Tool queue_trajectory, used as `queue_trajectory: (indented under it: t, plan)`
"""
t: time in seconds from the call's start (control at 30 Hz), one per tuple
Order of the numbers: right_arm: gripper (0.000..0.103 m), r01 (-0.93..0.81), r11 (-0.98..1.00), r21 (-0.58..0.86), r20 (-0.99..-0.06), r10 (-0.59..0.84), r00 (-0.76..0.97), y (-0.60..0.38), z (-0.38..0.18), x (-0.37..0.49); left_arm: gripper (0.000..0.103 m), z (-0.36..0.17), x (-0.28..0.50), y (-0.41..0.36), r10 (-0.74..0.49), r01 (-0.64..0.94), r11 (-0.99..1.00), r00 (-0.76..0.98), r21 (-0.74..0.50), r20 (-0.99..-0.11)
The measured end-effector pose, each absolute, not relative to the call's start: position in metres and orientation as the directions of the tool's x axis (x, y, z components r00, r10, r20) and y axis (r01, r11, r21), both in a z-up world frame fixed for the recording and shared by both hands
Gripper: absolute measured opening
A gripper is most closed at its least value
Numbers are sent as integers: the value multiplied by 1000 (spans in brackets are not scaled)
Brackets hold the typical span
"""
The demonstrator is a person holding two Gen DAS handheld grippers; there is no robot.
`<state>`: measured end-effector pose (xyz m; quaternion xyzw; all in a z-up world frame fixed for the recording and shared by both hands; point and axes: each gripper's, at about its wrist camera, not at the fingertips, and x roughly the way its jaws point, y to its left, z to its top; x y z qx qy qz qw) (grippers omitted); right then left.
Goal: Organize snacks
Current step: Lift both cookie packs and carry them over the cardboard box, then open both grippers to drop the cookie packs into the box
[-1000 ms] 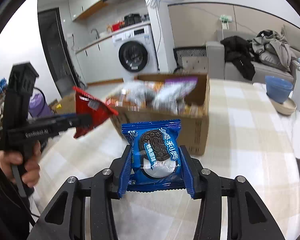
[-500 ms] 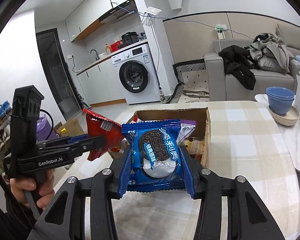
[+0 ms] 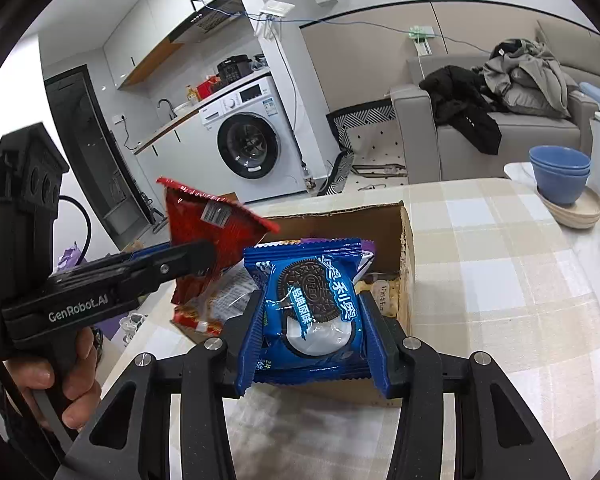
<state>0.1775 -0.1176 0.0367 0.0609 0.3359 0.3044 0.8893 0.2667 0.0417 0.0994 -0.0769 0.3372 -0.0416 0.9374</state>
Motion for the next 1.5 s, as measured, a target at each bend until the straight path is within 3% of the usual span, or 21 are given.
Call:
queue_trajectory:
  t: [0.57,1.0,1.3,1.5]
  plan:
    - [46,-455,867,203,-645,468,604,-99,19,214,34,71,374,-3,-93,80,995,711,-52,-697]
    - [46,-507,849,145,-658,466,592,-93,16,216,34,42,413,-7,-85,99,995,668,-25,-739]
    - [53,-535,831,150,-634,496,593,-103,17,209,34,41,406,2,-118,119,992,663,-52,-739]
    - [64,-553,825,113,-611,497,617,-104,21,196,36,49,388,10,-131,119,991,676,-68,-725]
